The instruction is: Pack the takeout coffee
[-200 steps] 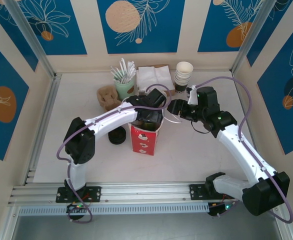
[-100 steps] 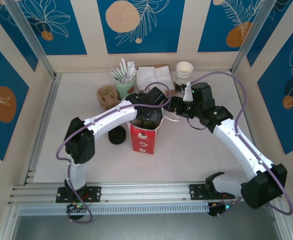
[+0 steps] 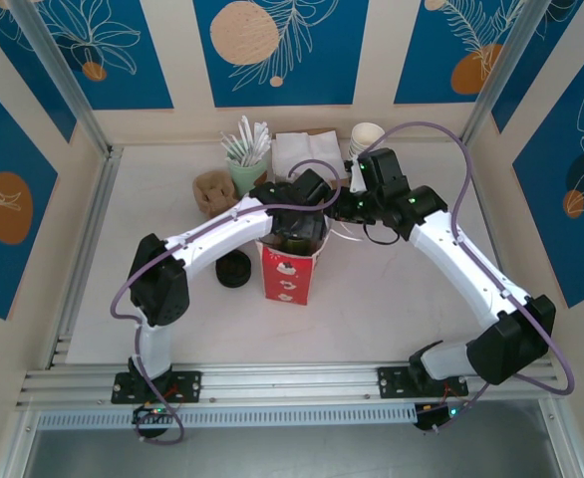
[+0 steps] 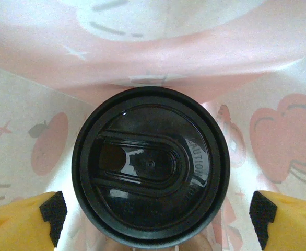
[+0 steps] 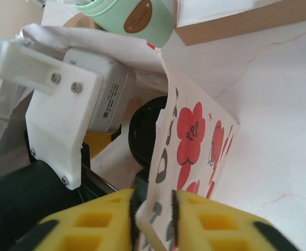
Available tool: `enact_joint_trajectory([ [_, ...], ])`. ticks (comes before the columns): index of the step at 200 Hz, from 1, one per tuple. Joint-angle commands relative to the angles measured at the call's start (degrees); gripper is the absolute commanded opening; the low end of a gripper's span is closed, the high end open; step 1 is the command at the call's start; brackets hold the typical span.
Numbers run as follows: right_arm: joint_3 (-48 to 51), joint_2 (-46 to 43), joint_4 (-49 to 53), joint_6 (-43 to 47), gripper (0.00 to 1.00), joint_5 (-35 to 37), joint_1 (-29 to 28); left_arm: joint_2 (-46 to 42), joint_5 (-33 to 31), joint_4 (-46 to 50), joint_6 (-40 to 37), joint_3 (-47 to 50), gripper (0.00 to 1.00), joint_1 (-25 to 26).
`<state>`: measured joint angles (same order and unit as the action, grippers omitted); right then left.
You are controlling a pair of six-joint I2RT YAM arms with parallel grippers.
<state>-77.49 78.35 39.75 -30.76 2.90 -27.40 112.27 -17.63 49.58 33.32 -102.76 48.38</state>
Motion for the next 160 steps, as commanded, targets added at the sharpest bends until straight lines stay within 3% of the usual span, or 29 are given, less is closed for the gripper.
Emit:
enact_joint_trajectory([
  [1, -3.40, 1.02, 5.45, 3.93, 0.16, 4.09, -0.85, 0.25, -1.65, 3.01, 1.32, -2.52, 0.92, -0.48],
  [30, -6.00, 2.38, 8.47, 7.11, 0.10, 6.39, -1.73, -0.55, -2.04, 3.46, 1.83, -2.44, 0.93, -0.44],
  [109, -11.42, 4.53, 14.03, 11.33, 0.06, 14.07, -4.87, -3.43, -3.19, 3.91, 3.31, -2.10, 1.00, -0.48],
  [160, -11.37, 4.27, 14.17, 10.32, 0.05, 15.40, -5.48, -5.48, -3.17, 2.79, 3.86, -3.18, 1.00, -0.48],
])
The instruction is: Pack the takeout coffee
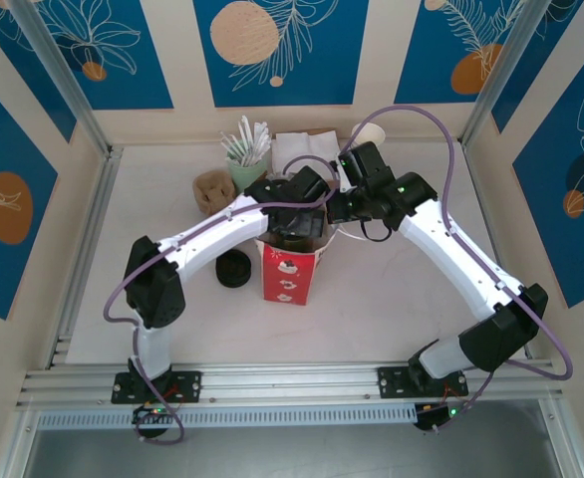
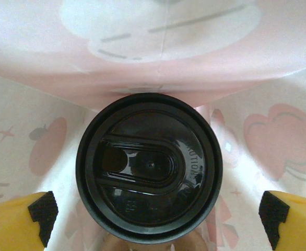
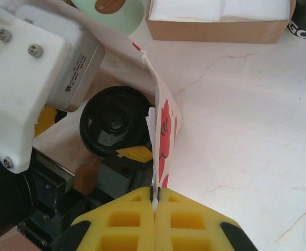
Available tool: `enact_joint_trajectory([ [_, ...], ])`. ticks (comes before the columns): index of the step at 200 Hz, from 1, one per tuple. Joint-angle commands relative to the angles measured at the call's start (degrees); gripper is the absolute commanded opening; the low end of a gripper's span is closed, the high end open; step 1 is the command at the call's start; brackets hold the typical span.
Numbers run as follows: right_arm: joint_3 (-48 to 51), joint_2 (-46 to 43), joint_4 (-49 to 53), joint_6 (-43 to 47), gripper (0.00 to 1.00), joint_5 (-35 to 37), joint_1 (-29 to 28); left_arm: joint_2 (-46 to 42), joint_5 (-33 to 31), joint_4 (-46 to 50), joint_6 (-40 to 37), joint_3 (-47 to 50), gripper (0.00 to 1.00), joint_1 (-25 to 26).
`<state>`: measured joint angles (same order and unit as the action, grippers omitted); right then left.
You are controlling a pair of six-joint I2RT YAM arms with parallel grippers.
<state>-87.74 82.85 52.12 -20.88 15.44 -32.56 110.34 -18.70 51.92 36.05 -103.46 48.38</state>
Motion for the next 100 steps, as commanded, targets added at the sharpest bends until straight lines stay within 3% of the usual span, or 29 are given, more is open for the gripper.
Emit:
enact_joint_trajectory([
  [1, -1.16, -0.23, 1.82, 0.42, 0.05, 2.89, -0.36, -3.60, -2.16, 0.50, 1.12, -2.51, 1.00, -0.48],
  [100, -2.49, -0.69, 2.02, -0.85, 0.04, 4.20, -0.49, -5.64, 0.10, -2.72, 3.23, -2.63, 1.00, -0.54],
])
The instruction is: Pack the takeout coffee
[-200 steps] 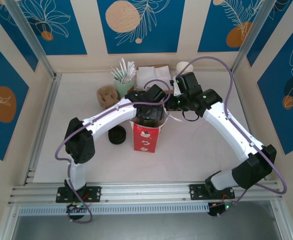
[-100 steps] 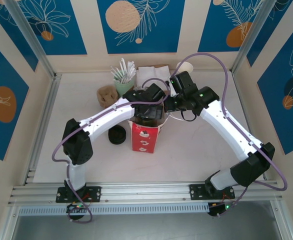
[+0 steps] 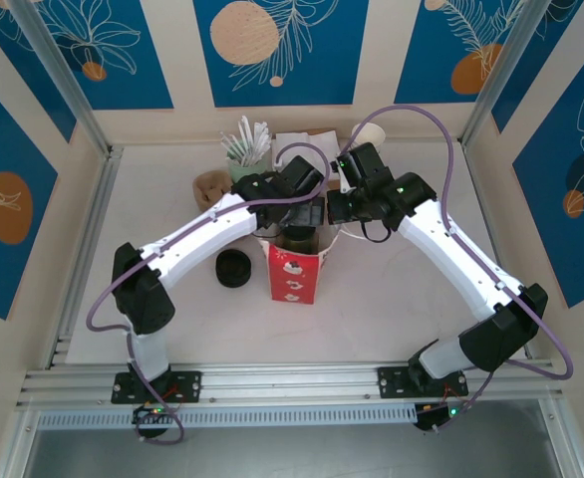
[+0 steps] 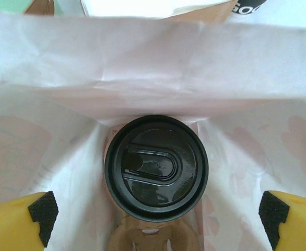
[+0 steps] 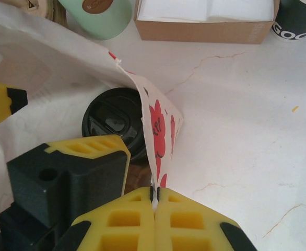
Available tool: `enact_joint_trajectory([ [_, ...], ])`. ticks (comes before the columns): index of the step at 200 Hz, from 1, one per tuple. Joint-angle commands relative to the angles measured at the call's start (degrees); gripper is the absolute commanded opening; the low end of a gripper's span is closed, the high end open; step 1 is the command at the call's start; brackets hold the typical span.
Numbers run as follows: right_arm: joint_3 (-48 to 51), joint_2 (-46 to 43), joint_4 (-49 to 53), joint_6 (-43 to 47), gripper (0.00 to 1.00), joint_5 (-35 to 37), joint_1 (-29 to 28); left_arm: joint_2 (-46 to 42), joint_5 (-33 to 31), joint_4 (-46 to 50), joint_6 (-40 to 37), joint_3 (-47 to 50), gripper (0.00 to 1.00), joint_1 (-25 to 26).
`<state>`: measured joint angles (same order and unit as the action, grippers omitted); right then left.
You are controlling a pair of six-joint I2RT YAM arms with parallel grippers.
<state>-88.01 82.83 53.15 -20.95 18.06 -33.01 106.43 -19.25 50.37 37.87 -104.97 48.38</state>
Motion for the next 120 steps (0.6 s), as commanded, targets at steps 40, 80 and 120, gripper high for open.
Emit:
enact_joint_trajectory([
  [40, -2.10, -1.25, 1.09, -1.80, 0.04, 0.99, 0.81, -2.93, 2.15, -1.77, 1.38, -3.39, 1.00, -0.64],
  [80, -0.29, -2.74, 0.11, -3.03, 0.04, -0.22, 1.98, -3.31, 4.36, 1.55, 0.91, -10.77, 0.98, -0.90],
  [120, 2.56, -4.88, -2.38, -3.57, 0.04, -2.34, 3.13, -5.93, 5.52, 2.20, -0.74, -12.20, 0.86, -1.09],
])
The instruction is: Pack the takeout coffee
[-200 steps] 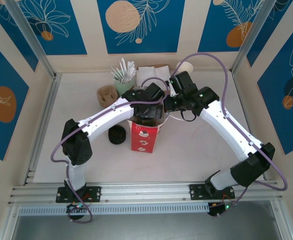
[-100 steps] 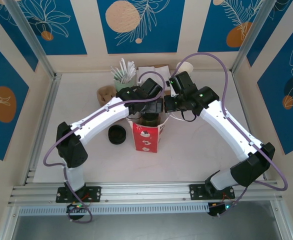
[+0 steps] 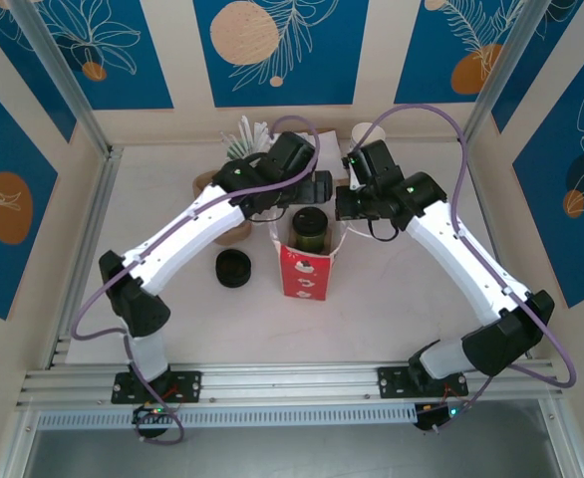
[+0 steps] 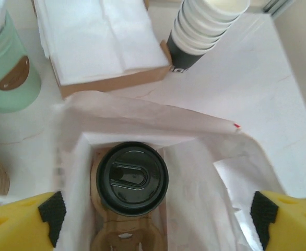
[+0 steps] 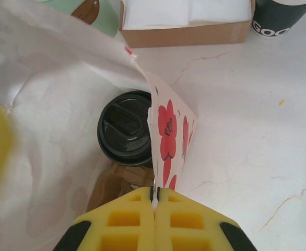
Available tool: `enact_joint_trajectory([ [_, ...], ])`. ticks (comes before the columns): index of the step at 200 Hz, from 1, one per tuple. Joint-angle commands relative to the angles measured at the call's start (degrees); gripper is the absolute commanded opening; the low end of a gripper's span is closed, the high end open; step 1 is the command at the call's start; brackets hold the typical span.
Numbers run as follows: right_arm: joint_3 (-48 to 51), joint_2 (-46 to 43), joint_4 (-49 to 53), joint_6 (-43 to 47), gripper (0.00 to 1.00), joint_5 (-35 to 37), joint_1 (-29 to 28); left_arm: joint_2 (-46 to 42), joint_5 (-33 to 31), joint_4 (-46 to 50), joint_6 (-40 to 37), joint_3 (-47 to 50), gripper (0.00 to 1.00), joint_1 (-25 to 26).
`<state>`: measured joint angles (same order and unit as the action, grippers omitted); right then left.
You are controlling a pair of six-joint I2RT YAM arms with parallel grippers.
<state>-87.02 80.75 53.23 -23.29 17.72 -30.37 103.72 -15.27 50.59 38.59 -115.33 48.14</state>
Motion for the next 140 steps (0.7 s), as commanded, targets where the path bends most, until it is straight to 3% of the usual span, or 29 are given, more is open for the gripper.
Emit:
enact_joint_trajectory([
  [1, 1.67, -2.93, -2.54, -1.28, 0.04, -2.03, 0.48, -3.33, 1.55, 1.93, -1.61, -1.83, 0.86, -0.81],
  [73, 9.98, -10.40, -11.38, 0.61, 0.03, -6.15, 1.45, -9.07, 2.43, 1.72, -5.02, 0.11, 0.84, -4.88],
  [140, 15.27, -15.55, -16.37, 0.79, 0.00, -9.06, 1.64, -11.02, 7.65, -0.94, -4.84, 5.92, 0.83, -10.04],
])
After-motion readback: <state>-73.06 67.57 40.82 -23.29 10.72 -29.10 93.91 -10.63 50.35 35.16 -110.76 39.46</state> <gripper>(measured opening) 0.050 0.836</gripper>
